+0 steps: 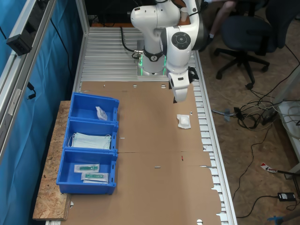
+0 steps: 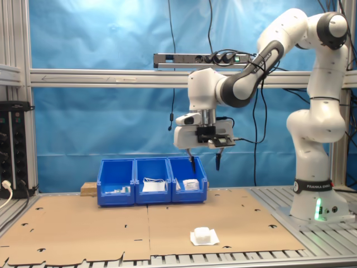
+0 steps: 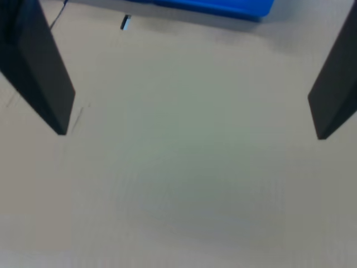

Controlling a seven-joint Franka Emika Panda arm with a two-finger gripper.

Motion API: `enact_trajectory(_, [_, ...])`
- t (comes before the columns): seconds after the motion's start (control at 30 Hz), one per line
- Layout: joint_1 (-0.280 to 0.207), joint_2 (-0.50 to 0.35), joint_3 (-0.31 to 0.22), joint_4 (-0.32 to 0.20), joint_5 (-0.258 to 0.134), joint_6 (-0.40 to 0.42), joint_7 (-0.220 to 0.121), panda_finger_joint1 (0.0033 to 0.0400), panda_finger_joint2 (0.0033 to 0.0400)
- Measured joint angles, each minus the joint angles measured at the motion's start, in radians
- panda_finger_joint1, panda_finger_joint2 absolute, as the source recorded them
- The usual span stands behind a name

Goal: Pick and place sorting task of medical equipment.

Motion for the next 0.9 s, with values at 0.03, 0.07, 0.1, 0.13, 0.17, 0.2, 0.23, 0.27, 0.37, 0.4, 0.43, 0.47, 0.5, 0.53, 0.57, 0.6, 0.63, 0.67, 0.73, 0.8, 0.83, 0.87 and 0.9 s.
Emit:
enact_trajectory(0.03, [0.009, 0.001, 0.001, -0.013, 0.0, 0.013, 0.004, 0.04, 0.04])
enact_trajectory(0.07, [0.017, 0.003, 0.002, -0.027, -0.001, 0.025, 0.007, 0.04, 0.04])
enact_trajectory(0.1, [0.024, 0.005, 0.003, -0.039, -0.001, 0.039, 0.01, 0.04, 0.04])
enact_trajectory(0.13, [0.03, 0.008, 0.003, -0.051, -0.001, 0.052, 0.014, 0.04, 0.04])
enact_trajectory(0.17, [0.035, 0.011, 0.004, -0.062, -0.002, 0.065, 0.018, 0.04, 0.04])
enact_trajectory(0.2, [0.04, 0.015, 0.005, -0.072, -0.002, 0.079, 0.022, 0.04, 0.04])
enact_trajectory(0.23, [0.04, 0.015, 0.005, -0.072, -0.002, 0.079, 0.022, 0.04, 0.04])
enact_trajectory(0.27, [0.044, 0.02, 0.006, -0.081, -0.002, 0.093, 0.026, 0.04, 0.04])
enact_trajectory(0.37, [0.053, 0.038, 0.006, -0.104, -0.002, 0.137, 0.037, 0.04, 0.04])
enact_trajectory(0.4, [0.055, 0.045, 0.006, -0.109, -0.003, 0.15, 0.041, 0.04, 0.04])
enact_trajectory(0.43, [0.056, 0.052, 0.006, -0.114, -0.003, 0.164, 0.044, 0.04, 0.04])
enact_trajectory(0.47, [0.057, 0.06, 0.006, -0.118, -0.003, 0.178, 0.046, 0.04, 0.04])
enact_trajectory(0.5, [0.058, 0.067, 0.006, -0.122, -0.003, 0.192, 0.048, 0.04, 0.04])
enact_trajectory(0.53, [0.059, 0.076, 0.006, -0.124, -0.003, 0.206, 0.051, 0.04, 0.04])
enact_trajectory(0.57, [0.06, 0.084, 0.006, -0.126, -0.003, 0.22, 0.054, 0.04, 0.04])
enact_trajectory(0.6, [0.061, 0.093, 0.006, -0.126, -0.003, 0.234, 0.057, 0.04, 0.04])
enact_trajectory(0.63, [0.061, 0.101, 0.006, -0.126, -0.003, 0.248, 0.06, 0.04, 0.04])
enact_trajectory(0.67, [0.061, 0.11, 0.006, -0.126, -0.003, 0.262, 0.063, 0.04, 0.04])
enact_trajectory(0.73, [0.062, 0.128, 0.006, -0.126, -0.003, 0.29, 0.067, 0.04, 0.04])
enact_trajectory(0.8, [0.062, 0.146, 0.006, -0.126, -0.003, 0.317, 0.071, 0.04, 0.04])
enact_trajectory(0.83, [0.062, 0.155, 0.006, -0.125, -0.003, 0.33, 0.073, 0.04, 0.04])
enact_trajectory(0.87, [0.063, 0.174, 0.006, -0.123, -0.003, 0.353, 0.078, 0.04, 0.04])
enact_trajectory(0.9, [0.063, 0.183, 0.006, -0.122, -0.003, 0.365, 0.081, 0.04, 0.04])
